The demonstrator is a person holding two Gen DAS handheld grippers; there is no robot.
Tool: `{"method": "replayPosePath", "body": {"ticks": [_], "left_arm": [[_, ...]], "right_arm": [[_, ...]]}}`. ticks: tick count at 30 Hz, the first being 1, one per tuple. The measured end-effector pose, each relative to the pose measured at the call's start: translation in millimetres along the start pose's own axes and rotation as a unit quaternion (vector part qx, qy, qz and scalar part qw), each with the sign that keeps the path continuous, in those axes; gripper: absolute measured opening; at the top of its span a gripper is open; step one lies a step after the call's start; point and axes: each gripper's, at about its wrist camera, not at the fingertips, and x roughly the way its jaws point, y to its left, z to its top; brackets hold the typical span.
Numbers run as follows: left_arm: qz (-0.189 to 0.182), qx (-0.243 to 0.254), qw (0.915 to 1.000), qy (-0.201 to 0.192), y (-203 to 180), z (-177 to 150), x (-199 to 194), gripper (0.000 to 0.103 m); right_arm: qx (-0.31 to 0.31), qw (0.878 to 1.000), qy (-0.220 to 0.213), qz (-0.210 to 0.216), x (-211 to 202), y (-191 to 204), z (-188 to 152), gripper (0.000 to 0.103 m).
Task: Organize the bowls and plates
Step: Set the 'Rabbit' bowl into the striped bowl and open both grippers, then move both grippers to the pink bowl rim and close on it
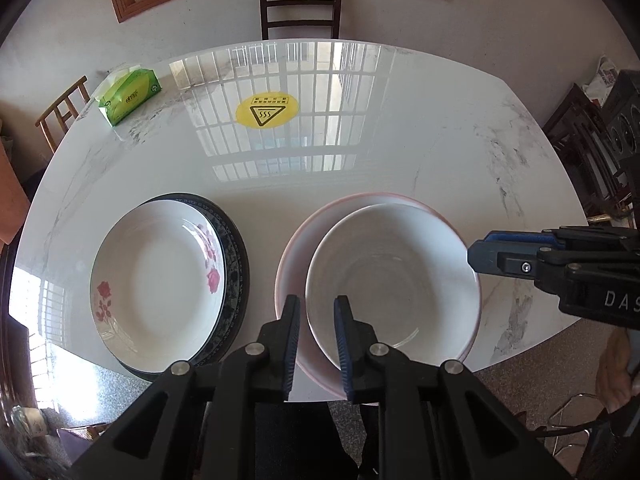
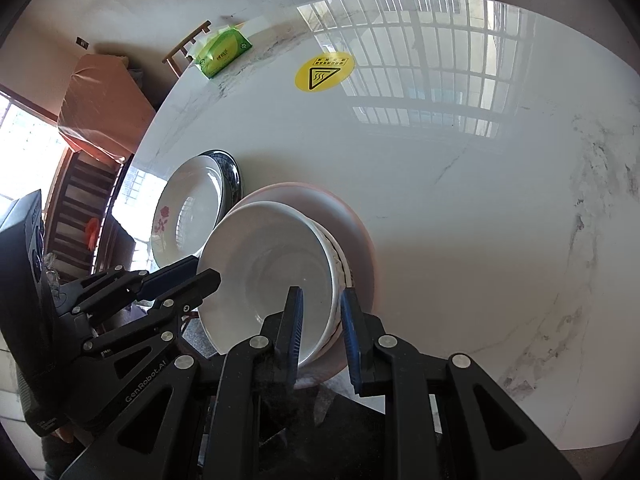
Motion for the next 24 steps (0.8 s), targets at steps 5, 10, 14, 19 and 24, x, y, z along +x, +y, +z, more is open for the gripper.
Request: {"method": "replayPosePath", "body": {"ticks": [5,10,14,19,24], "left_arm": [[0.016,-0.005,0.9988,-0.046,12,-13,-15,0.02],[-0.015,-0.031,0.9986,-0.041,33,-24,-15,0.03],[-0.037,-0.05,0.998,-0.006,45,-25,-1,0.03],[-0.08,-0.078,0.9933,0.031,58,-24,16,0.03],[-0.079,-0.079,0.993,0.037,57,-17,20,0.03]], "right_arm": [[-0.01,0.999,-0.053,-0.007,-15,-4,-9,0.03],[-0.015,0.993,-0.108,-0.043,-19,-13,-28,0.032],[0.001,0.993,-0.115,-0.028,-8,-23,-46,0.032],[0.006,0.993,-0.114,-0.017,-1,-25,-50,0.032],[0.013,0.995,-0.102,-0.018,8,-30,-46,0.032]]}}
